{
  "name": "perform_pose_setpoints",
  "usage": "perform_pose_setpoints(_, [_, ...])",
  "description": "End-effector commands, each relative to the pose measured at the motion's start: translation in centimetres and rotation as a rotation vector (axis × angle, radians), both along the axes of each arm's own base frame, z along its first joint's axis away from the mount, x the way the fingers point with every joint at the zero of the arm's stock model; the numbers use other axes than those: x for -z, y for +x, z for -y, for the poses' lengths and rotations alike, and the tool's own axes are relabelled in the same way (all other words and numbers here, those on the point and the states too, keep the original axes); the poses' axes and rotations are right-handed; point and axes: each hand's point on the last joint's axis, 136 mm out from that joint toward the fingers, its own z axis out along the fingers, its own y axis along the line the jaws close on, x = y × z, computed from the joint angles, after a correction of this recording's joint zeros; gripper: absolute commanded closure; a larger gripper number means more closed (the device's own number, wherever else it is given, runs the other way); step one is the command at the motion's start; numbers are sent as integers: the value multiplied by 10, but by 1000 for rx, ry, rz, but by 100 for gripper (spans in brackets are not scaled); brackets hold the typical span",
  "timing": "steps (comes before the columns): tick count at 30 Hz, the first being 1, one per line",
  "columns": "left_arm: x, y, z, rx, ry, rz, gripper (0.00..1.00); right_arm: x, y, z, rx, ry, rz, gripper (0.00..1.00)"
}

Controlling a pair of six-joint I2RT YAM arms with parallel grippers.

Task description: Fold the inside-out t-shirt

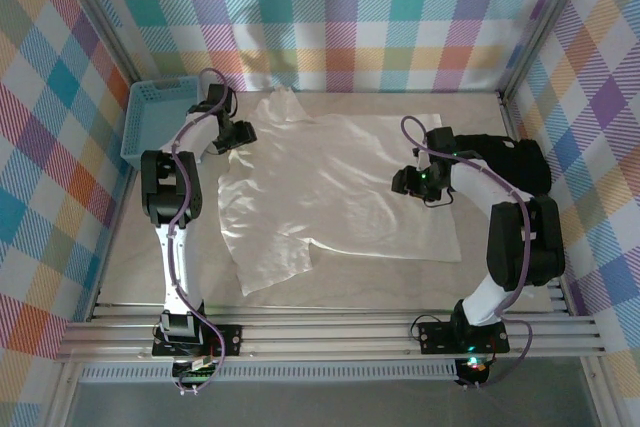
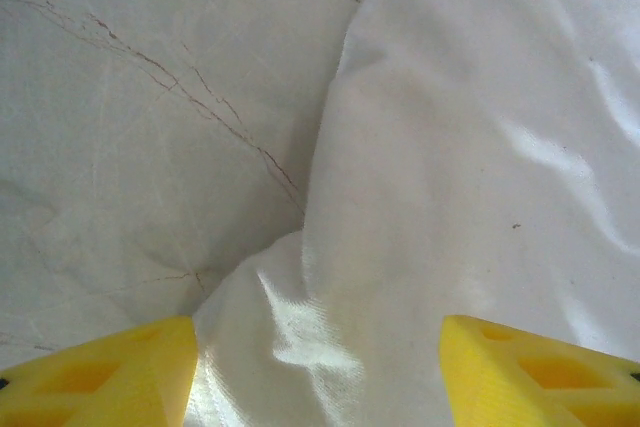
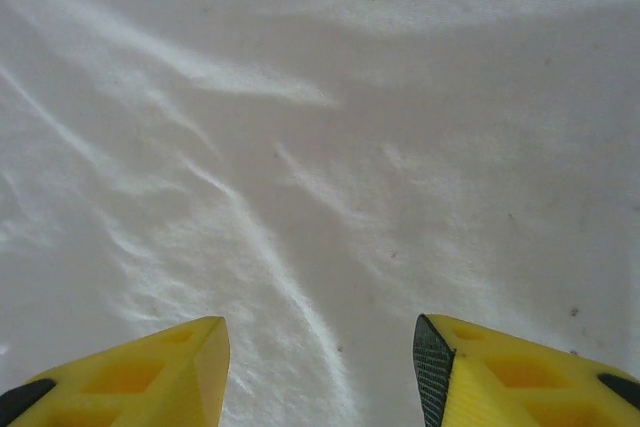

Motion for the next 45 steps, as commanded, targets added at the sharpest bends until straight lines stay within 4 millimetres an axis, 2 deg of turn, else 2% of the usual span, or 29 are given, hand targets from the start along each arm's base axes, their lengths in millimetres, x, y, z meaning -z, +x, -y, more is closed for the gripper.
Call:
perform_pose_setpoints(1, [-42,-12,-1,3,-26,62,35,-8,-7,3,-2,-11,0,46])
perform_pose_setpoints(4, [-61,-34,2,-30,-79,123,35,-5,-17,13,45,-13,-34,46])
perform_pose_setpoints(7, [-74,-67,9,-73,-162,186,35,2,-34,36,127,-38,-84,46])
perform_pose_setpoints(10, [-69,-103,21,-87,-233,192,35,11,-53,54,192,-60,-110,46])
perform_pose_setpoints(12, [-60,-114,31,-74,-292,189,35,18,-61,57,208,-60,-116,46])
perform_pose_setpoints(14, [-48,-116,36,-64,-315,164,35,23,-60,55,213,-46,-116,46])
perform_pose_setpoints(18, [-29,-95,35,-63,-304,146,35,26,-41,44,212,22,-102,46])
perform_pose_setpoints(24, [-36,-49,47,-23,-315,190,35,19,-24,32,203,98,-73,46])
perform_pose_setpoints(31, [5,-10,44,-32,-249,115,36,18,-19,27,189,127,-70,46])
perform_pose_setpoints(36, [28,8,36,-53,-187,41,36,14,-16,27,182,125,-60,46])
perform_pose_setpoints(41, [45,36,35,-38,-153,-9,36,10,-15,28,179,119,-51,46])
perform_pose_setpoints(45, [46,58,34,-25,-132,-17,36,9,-17,35,182,71,-47,46])
